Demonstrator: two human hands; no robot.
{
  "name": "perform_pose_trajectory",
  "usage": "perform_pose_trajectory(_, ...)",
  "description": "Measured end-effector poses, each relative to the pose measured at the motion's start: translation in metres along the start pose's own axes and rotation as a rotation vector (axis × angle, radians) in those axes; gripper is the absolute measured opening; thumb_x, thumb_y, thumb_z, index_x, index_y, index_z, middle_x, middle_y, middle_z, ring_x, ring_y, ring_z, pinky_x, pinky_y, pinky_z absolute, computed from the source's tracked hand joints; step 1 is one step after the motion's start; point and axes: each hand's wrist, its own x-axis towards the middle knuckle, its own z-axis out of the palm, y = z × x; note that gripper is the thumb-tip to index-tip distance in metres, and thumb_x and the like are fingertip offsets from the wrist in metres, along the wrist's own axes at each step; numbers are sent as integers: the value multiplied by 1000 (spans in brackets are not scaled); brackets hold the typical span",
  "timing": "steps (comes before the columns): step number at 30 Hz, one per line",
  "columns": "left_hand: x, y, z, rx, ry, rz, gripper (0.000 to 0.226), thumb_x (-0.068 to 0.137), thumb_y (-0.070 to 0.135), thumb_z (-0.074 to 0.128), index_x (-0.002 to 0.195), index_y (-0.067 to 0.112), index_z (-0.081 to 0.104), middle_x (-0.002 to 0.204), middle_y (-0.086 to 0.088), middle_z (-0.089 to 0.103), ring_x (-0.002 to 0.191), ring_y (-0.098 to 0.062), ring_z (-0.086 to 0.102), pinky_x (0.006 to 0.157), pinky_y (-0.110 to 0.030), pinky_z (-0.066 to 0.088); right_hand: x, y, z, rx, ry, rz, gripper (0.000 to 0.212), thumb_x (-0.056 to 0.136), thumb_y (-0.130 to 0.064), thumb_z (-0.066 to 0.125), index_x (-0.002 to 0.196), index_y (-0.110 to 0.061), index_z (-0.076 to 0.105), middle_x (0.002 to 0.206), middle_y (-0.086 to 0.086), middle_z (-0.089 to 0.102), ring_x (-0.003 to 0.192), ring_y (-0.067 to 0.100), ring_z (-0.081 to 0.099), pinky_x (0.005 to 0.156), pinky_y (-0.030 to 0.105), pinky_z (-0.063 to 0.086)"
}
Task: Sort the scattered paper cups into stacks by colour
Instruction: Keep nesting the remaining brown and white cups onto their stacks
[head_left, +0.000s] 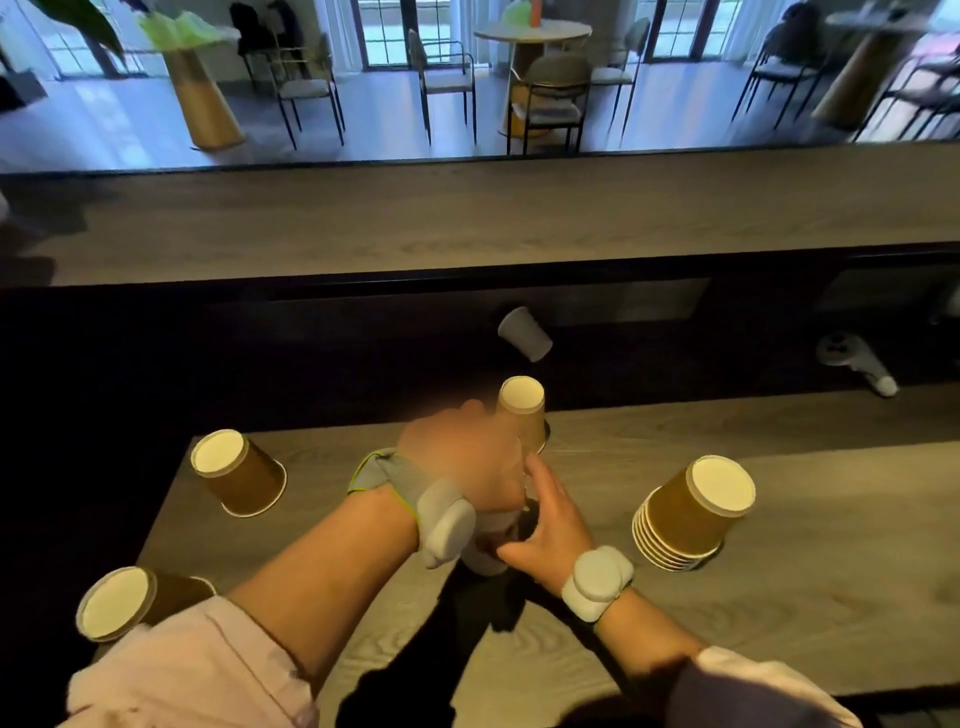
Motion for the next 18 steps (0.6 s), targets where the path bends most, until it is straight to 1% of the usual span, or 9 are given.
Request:
perform_pose_trajectory(2,3,0,13,-50,-46,35,60,62,59,49,120,47,37,89,2,47,90,-25,60,62,-28,37,4,-8,6,15,2,-21,98,54,-39,79,137,-41,28,137,-7,48,124,10,48,97,30,49)
perform_pose_trajectory(4,3,-8,27,-218,-129,24,74,62,64,52,128,55,21,106,1,56,103,-27,58,72,-28,41,6,-13,10,58,29,-29,81,53,-41,74,119,-62,32,115,-17,57,106,2,57,84,22,53)
perform_pose_trajectory(5,-1,-14,34,-358,-165,6,81,60,68,55,129,60,13,113,4,57,108,-24,56,77,-27,42,7,-11,12,67,37,-31,75,56,-38,73,114,-64,33,108,-20,59,99,1,59,80,19,53)
perform_pose_trajectory(7,-11,-30,51,-644,-102,-125,70,59,71,55,122,63,25,105,13,57,102,-18,57,79,-21,46,7,-5,15,68,15,-20,67,63,-30,73,113,-56,38,107,-16,61,98,4,60,78,15,50)
perform_pose_trajectory(9,-16,-48,70,-809,52,-409,40,72,60,57,101,33,49,97,3,62,88,-21,62,77,-35,54,5,2,19,66,-9,11,66,66,-27,77,120,-41,41,113,-13,60,104,5,57,79,8,45)
perform_pose_trajectory(10,-18,-56,79,-823,79,-549,33,77,54,57,85,23,51,90,-3,65,83,-25,63,78,-41,54,5,5,22,63,-16,29,68,66,-28,78,122,-37,41,115,-13,59,106,4,56,79,6,42)
perform_pose_trajectory(13,-23,-66,100,-779,-139,-700,45,80,56,54,64,15,60,79,-10,70,81,-32,64,77,-39,49,9,11,22,41,-71,75,75,64,-30,80,125,-37,38,121,-14,55,112,4,51,82,6,38)
perform_pose_trajectory(15,-23,-64,110,-841,-302,-687,57,81,64,47,75,14,74,88,-5,75,90,-26,65,76,-32,41,11,20,15,-10,-160,89,86,61,-30,82,133,-36,35,131,-13,48,121,5,45,93,14,38)
perform_pose_trajectory(18,-19,-64,121,-911,-379,-754,64,80,67,42,106,16,70,109,-3,70,109,-27,59,88,-31,36,13,42,-4,-198,-234,145,89,69,-22,77,144,-23,30,143,-5,36,130,12,37,107,27,35)
